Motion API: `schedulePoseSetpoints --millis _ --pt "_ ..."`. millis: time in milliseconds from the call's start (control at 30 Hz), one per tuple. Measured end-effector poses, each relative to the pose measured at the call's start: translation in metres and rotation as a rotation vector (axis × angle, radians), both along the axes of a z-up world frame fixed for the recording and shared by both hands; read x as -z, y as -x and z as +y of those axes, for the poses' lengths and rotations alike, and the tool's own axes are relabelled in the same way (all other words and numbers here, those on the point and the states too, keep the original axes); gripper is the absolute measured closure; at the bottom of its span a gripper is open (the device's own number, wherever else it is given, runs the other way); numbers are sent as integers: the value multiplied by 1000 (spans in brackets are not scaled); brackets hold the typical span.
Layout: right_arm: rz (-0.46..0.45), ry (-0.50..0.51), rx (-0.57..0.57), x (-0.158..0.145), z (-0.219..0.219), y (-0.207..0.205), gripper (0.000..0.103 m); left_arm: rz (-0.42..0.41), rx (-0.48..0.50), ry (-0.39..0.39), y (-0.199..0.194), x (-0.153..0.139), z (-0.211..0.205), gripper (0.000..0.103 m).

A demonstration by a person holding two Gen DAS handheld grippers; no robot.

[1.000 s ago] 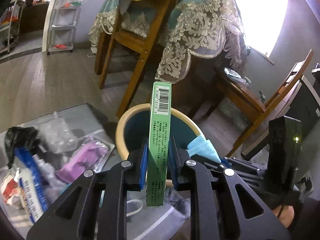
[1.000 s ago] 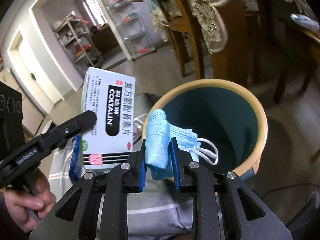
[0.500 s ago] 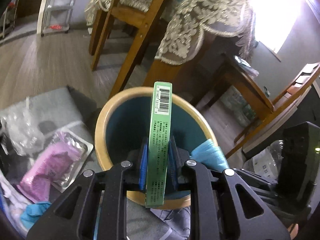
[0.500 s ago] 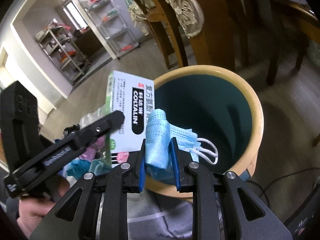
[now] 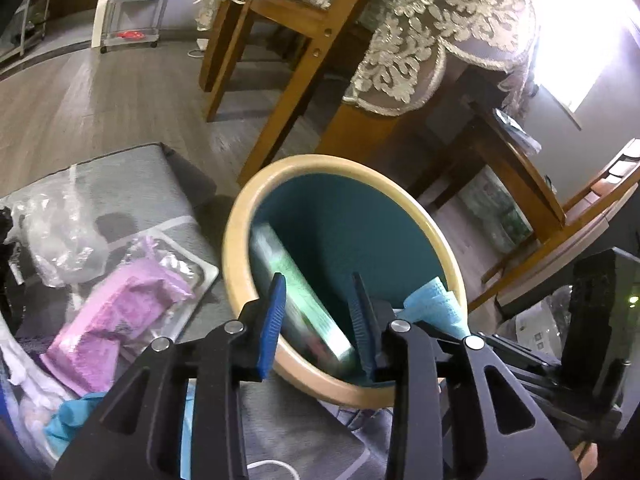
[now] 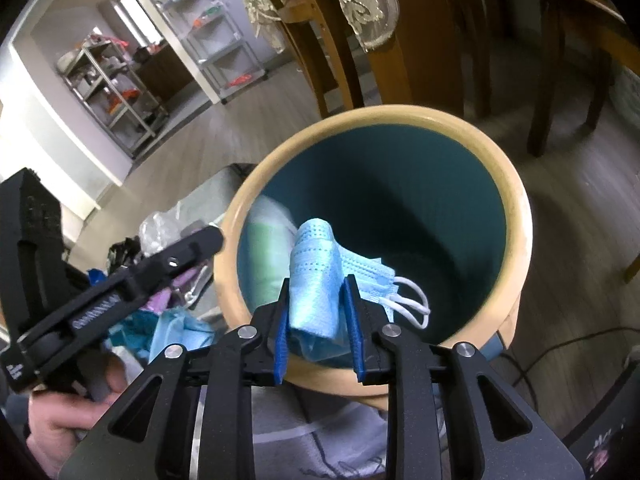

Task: Collect trash
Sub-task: 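Open both tools to drop the box and mask into the bin, then grasp the blue wipes pack with the left tool while the right tool grasps a blue mask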

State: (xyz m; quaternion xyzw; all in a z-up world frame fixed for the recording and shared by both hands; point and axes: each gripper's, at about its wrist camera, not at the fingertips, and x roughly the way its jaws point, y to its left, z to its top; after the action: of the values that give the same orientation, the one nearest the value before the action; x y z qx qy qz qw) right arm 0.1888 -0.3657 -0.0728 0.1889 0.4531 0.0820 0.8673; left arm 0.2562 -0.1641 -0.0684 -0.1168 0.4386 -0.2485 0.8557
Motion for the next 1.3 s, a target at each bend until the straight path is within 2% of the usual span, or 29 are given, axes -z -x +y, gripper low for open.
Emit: schedulePoseSetpoints --millis 200,367,467,567,667,767,900,1067,1300 --pt "5 19 6 1 0 1 67 -15 -32 31 4 -10 18 67" --pt "2 31 15 -1 0 0 59 -43 -59 49 15 -24 34 60" --pt "7 36 26 -1 0 1 50 -60 -89 54 25 -33 50 48" --pt "3 37 25 -3 1 2 47 -86 -114 46 36 -42 65 43" --pt "-7 56 18 -4 4 6 44 -127 -142 9 48 -52 80 25" --pt "-16 62 12 -6 5 8 40 -159 -165 -33 62 -58 95 17" --pt "-10 52 0 -9 10 13 33 -173 -200 -67 81 -61 117 15" --pt "-24 52 -28 -13 17 19 33 -184 -225 -110 104 -61 136 14" --pt "-58 35 -77 -22 31 30 33 -160 -233 -181 135 -45 157 14"
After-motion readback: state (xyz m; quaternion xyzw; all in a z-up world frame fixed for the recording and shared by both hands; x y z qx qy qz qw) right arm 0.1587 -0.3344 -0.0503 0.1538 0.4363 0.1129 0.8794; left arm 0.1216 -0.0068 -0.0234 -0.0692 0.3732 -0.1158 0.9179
